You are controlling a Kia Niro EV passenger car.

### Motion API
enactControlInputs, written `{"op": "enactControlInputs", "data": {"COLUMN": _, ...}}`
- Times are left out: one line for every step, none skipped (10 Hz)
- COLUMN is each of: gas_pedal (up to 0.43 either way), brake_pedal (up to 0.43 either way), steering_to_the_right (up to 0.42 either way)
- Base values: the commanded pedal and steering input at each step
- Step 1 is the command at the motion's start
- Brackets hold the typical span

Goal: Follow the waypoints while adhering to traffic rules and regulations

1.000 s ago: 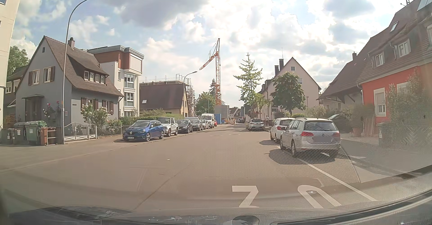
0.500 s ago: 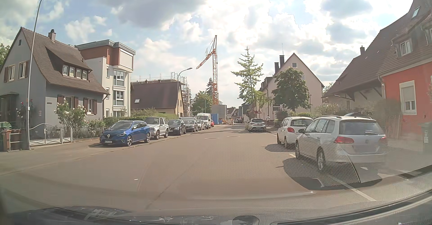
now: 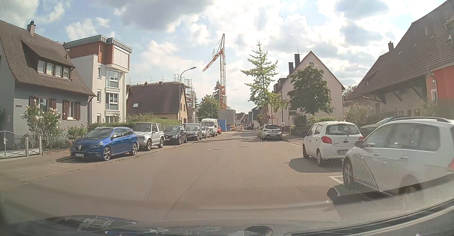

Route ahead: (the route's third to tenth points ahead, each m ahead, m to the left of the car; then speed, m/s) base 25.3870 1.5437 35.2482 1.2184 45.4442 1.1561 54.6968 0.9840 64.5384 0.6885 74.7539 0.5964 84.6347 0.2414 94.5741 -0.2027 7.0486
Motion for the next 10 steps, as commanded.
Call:
{"op": "enactControlInputs", "data": {"gas_pedal": 0.039, "brake_pedal": 0.0, "steering_to_the_right": 0.011}}
{"op": "enactControlInputs", "data": {"gas_pedal": 0.028, "brake_pedal": 0.0, "steering_to_the_right": 0.011}}
{"op": "enactControlInputs", "data": {"gas_pedal": 0.02, "brake_pedal": 0.0, "steering_to_the_right": 0.011}}
{"op": "enactControlInputs", "data": {"gas_pedal": 0.02, "brake_pedal": 0.0, "steering_to_the_right": 0.011}}
{"op": "enactControlInputs", "data": {"gas_pedal": 0.02, "brake_pedal": 0.0, "steering_to_the_right": 0.012}}
{"op": "enactControlInputs", "data": {"gas_pedal": 0.02, "brake_pedal": 0.0, "steering_to_the_right": 0.011}}
{"op": "enactControlInputs", "data": {"gas_pedal": 0.02, "brake_pedal": 0.0, "steering_to_the_right": 0.01}}
{"op": "enactControlInputs", "data": {"gas_pedal": 0.02, "brake_pedal": 0.0, "steering_to_the_right": 0.008}}
{"op": "enactControlInputs", "data": {"gas_pedal": 0.02, "brake_pedal": 0.0, "steering_to_the_right": 0.007}}
{"op": "enactControlInputs", "data": {"gas_pedal": 0.02, "brake_pedal": 0.0, "steering_to_the_right": 0.008}}
